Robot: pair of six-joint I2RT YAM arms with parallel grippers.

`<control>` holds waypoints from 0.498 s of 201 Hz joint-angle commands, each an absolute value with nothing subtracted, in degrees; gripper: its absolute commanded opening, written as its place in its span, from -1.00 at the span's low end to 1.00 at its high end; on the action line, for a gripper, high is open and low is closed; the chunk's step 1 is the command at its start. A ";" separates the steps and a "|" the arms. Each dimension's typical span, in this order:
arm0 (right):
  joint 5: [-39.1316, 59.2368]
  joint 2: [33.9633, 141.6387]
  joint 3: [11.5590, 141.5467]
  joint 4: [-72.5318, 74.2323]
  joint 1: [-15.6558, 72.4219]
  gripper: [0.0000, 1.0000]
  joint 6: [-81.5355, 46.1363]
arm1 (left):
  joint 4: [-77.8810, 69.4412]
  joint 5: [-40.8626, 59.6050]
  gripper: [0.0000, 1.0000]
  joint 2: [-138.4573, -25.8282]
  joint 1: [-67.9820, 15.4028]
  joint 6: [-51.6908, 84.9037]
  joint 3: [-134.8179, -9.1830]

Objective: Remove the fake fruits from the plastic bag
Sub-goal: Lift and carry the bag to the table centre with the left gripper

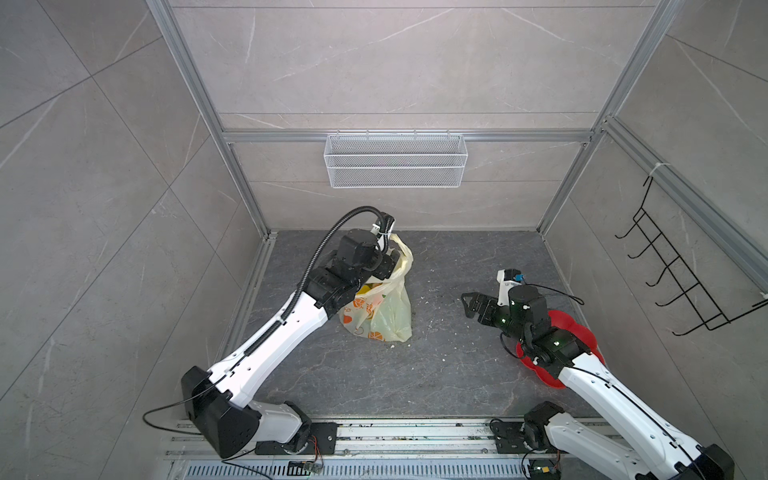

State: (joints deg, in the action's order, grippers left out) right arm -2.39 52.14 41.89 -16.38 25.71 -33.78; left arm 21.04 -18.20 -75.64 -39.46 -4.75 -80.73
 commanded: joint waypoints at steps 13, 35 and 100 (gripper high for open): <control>-2.98 51.70 41.57 -15.20 26.32 1.00 -34.54 | 26.05 -21.59 0.60 -69.75 -38.70 0.40 -81.03; -3.18 51.76 41.75 -15.38 26.67 1.00 -34.54 | 30.55 -22.20 0.60 -67.15 -38.69 2.58 -81.74; -3.25 53.13 42.01 -14.33 28.23 1.00 -35.25 | 40.48 -25.17 0.67 -71.16 -31.07 2.37 -87.26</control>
State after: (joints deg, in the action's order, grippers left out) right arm -2.42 52.69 41.89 -15.90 27.40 -34.15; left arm 36.21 -24.05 -69.19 -37.26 1.37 -84.55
